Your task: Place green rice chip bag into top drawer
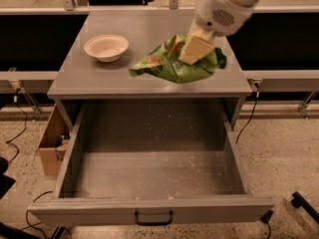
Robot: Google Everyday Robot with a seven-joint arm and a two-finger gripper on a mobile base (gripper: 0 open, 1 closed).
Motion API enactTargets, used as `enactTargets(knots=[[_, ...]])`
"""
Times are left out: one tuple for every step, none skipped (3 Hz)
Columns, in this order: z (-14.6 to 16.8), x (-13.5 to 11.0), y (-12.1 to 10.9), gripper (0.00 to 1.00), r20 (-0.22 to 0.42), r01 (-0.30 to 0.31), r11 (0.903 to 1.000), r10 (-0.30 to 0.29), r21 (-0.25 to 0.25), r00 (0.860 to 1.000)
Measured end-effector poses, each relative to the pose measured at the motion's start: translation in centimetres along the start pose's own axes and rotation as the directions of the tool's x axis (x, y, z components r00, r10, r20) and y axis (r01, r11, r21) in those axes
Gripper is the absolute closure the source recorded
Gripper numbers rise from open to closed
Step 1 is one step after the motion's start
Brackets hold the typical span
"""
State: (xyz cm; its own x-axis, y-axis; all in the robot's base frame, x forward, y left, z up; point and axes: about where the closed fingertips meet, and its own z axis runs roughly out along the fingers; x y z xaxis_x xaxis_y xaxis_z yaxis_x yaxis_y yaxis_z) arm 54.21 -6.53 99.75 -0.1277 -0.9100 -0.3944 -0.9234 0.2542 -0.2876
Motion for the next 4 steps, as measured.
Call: enactTargets(knots=[[3.4, 2.1, 5.9, 1.0, 0.057, -0.022, 0.9902, 0.03, -0.138, 0.998], [8.8, 5.8, 9.7, 1.0, 0.022, -0.06, 0.9683, 0.068, -0.242, 0.997], [13.2, 7.2, 10.8, 1.0, -0.019, -0.066, 0.955, 0.064, -0.289, 0.998], [13.4, 7.3, 10.9, 0.85, -0.021, -0.065, 0.9544, 0.061, -0.291, 0.998]])
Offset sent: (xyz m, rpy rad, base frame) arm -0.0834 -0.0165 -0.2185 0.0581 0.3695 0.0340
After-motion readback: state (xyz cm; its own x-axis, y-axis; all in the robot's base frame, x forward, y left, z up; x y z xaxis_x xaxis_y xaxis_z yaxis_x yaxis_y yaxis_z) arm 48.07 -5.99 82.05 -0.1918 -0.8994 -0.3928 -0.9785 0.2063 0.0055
